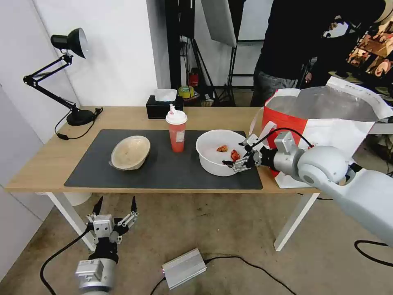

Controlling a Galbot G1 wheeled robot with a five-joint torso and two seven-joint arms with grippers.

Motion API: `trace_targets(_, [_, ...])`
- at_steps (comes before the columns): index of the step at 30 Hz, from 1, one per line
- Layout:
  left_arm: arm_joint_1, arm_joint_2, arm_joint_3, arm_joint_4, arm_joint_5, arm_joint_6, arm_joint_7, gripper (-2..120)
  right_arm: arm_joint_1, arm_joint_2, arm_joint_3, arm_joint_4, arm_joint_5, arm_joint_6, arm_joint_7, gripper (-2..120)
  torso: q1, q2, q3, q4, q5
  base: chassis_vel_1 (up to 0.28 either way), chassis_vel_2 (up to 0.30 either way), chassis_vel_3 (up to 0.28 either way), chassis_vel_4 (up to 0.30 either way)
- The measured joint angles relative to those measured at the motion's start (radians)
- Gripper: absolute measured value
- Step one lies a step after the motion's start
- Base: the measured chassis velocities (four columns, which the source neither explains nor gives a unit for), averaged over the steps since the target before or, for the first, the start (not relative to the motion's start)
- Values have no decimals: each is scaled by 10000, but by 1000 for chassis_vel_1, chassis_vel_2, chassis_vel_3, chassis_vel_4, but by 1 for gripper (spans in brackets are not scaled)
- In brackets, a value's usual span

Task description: Pick up the trash from the table and place it into the takeout bag.

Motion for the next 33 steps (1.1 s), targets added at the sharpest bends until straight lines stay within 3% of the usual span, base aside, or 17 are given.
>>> trace_targets(33, [23,-83,-135,-143,-32,4,-18,100,990,1207,-1420,-902,173,-115,429,100,0,2,-1,0,-1,0,0,0,0])
